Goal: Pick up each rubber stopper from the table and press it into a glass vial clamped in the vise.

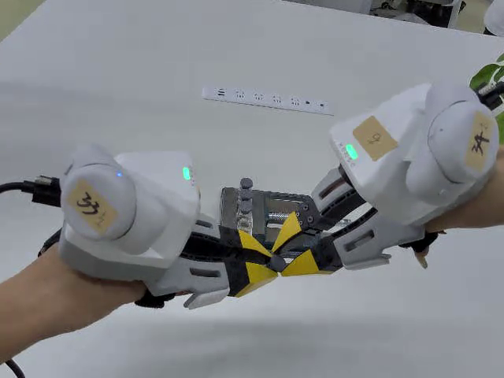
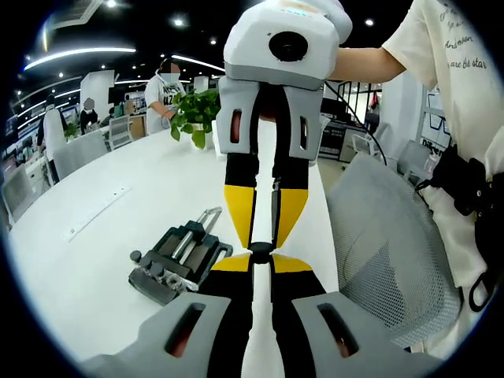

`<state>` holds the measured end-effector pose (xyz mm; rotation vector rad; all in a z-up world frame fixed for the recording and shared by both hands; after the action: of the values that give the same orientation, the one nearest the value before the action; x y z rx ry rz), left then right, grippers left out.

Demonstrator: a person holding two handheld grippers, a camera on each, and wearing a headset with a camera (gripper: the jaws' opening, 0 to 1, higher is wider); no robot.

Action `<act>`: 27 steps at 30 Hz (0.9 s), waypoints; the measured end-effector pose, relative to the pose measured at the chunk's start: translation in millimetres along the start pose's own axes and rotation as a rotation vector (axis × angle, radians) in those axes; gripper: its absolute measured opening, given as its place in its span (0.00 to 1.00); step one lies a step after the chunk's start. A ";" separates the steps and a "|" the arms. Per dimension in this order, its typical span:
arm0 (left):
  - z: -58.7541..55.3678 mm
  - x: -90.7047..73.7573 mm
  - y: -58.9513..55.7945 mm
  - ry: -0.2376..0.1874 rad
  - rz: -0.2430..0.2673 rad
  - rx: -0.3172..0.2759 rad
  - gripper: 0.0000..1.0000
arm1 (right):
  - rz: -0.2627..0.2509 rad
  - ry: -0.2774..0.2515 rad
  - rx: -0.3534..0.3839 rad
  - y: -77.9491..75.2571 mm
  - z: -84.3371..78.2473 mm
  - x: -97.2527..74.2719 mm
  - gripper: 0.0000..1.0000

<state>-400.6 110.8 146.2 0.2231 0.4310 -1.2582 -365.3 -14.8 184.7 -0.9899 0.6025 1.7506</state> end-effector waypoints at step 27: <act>-20.8 -4.9 17.5 -0.016 0.134 -0.091 0.60 | 0.006 0.018 0.008 -1.7 -4.8 4.5 0.05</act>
<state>-389.1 128.6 128.3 0.1620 0.4508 -1.1061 -362.8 -15.6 178.4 -1.0001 0.6235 1.7453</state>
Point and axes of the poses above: the centre of the closed fingertips' face, and the gripper's own axes: x roughly forward along the fingers, y roughly to its left, z roughly out of its top, the point moved 10 cm from there along -x, roughly backward along the fingers
